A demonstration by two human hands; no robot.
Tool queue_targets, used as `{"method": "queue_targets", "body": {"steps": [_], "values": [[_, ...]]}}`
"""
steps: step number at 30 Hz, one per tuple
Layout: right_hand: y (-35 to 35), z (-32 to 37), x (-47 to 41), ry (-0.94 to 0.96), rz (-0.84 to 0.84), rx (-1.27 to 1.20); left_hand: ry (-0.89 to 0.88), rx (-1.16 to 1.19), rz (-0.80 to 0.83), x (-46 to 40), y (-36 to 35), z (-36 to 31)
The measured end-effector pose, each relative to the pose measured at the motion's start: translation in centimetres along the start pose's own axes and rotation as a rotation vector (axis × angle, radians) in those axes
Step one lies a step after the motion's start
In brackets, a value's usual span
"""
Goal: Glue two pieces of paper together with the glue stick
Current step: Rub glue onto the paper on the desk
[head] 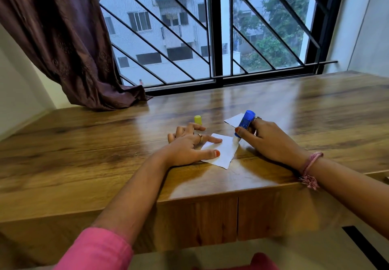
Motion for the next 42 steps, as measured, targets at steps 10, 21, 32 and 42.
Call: {"method": "queue_targets", "body": {"steps": [10, 21, 32, 42], "values": [[-0.1, -0.7, -0.4, -0.044, 0.007, -0.022, -0.003, 0.022, 0.000, 0.1, 0.0, -0.1], [0.2, -1.3, -0.6, -0.086, -0.017, -0.057, 0.004, 0.020, 0.004, 0.1, 0.0, -0.2], [0.2, -1.3, -0.5, -0.102, -0.016, -0.057, 0.000, 0.027, 0.004, 0.2, 0.0, -0.2], [0.3, -1.3, -0.6, -0.103, -0.016, -0.085, 0.005, 0.026, 0.007, 0.1, 0.0, -0.2]]}}
Point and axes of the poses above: each hand's wrist, its own x-axis away from the middle knuckle, its own y-axis out of the back of the hand, z = x × y, the point moved 10 cm from there along -x, towards the middle knuckle, and after that the axes turned 11 degrees about -y, right-handed, at the moved point
